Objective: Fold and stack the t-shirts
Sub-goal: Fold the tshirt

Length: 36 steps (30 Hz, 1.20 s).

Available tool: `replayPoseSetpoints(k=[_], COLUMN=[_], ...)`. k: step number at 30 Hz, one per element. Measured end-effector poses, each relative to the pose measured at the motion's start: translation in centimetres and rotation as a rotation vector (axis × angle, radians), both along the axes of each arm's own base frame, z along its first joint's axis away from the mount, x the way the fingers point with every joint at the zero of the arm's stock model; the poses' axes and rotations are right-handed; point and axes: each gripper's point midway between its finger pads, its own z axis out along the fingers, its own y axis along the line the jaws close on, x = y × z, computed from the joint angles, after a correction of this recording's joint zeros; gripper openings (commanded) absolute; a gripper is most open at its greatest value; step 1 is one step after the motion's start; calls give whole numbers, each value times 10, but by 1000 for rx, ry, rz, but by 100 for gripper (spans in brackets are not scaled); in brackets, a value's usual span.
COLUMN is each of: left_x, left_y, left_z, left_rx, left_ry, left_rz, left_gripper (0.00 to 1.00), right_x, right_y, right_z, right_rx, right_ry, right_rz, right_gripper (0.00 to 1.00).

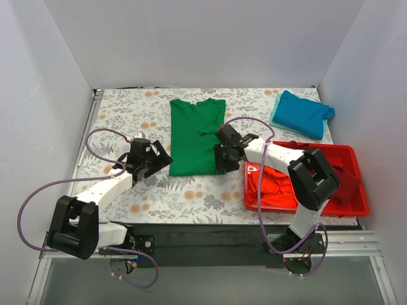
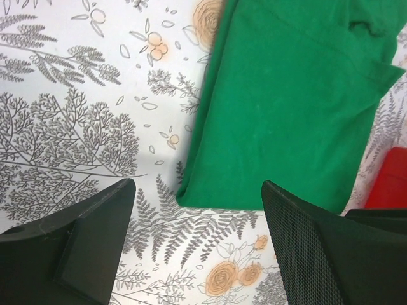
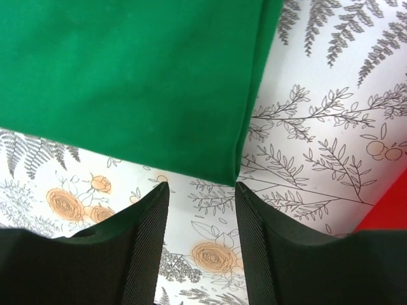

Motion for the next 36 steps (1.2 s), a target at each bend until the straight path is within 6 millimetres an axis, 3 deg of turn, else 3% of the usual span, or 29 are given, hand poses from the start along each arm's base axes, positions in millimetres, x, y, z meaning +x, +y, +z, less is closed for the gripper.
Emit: replayPoseSetpoints(k=[7, 13, 23, 27, 36], left_x=[-21, -27, -29, -32, -36], left_y=[6, 8, 9, 9, 2], left_z=[-19, -24, -24, -35, -41], left_rx=[17, 24, 35, 52, 61], left_ry=[50, 62, 56, 92, 109], left_rz=[-6, -11, -24, -33, -62], left_gripper=[79, 77, 73, 67, 64], right_x=[1, 0, -7, -7, -7], right_y=[-5, -6, -10, -8, -5], right_z=[-8, -14, -26, -27, -27], right_rx=[0, 3, 8, 20, 37], right_ry=[0, 4, 25, 24, 24], right_rz=[-48, -67, -93, -96, -96], right_gripper=[50, 45, 19, 15, 8])
